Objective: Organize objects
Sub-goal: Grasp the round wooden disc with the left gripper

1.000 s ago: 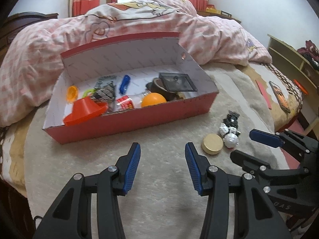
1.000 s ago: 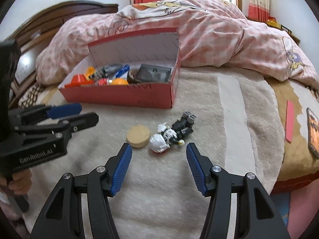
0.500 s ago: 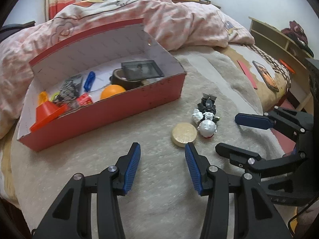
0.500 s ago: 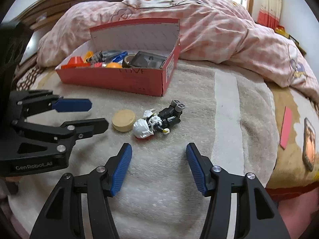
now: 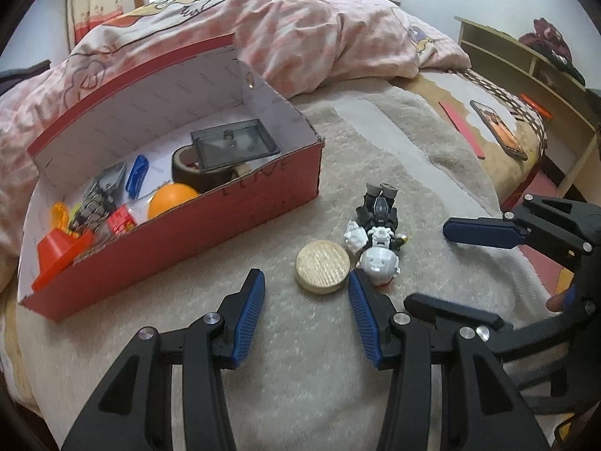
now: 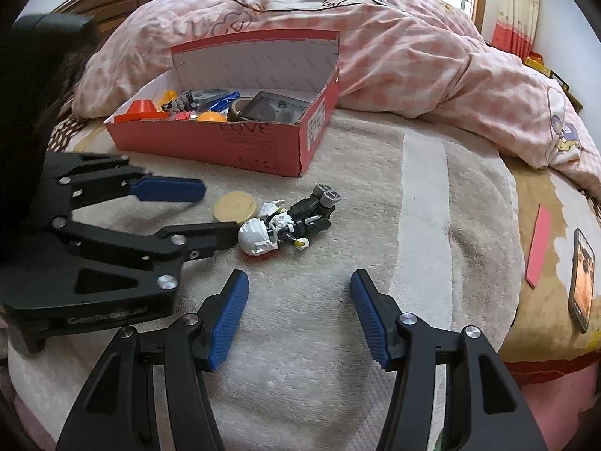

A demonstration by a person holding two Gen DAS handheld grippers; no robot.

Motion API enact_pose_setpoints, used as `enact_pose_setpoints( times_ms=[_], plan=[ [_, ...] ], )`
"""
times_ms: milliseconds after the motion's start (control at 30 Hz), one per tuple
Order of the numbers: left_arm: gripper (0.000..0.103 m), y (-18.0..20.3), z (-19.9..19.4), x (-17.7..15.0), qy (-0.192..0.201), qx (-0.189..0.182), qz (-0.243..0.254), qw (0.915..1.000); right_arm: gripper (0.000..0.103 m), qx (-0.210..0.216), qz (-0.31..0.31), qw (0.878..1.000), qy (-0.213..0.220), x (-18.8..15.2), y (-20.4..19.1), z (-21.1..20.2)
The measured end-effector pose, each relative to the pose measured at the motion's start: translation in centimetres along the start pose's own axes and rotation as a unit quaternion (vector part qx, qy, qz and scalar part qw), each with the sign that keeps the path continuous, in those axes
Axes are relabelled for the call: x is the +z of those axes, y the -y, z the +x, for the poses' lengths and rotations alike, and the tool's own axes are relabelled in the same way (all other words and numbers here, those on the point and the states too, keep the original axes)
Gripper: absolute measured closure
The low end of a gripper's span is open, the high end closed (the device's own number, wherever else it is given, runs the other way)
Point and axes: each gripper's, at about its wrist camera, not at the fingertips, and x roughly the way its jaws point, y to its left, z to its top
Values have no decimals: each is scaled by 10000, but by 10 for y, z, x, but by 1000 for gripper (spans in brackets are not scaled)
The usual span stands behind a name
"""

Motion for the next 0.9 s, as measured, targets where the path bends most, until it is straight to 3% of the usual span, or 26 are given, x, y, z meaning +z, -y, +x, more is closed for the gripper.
enact_pose_setpoints(
  times_ms=[233,300,333,600,700,900],
  plan=[
    [57,6,8,7,46,15,157,9999,45,31,-99,9999,-48,1,-2,2],
    [62,7,8,7,41,-6,185,9998,45,61,-77,9999,-54,1,-1,2],
    [71,7,8,6,46,-44,191,9998,45,74,-67,9999,-55,1,-1,2],
    [72,-2,-3,-1,116,112,16,9999,44,212,69,9998,6,4,5,1],
    [72,-12,-8,-7,100,211,-149,9996,30,227,68,9996,143,10,8,1],
    [72,-27,-13,-15,63,283,-406,9988,25,234,-137,9996,81,28,14,18]
  ],
)
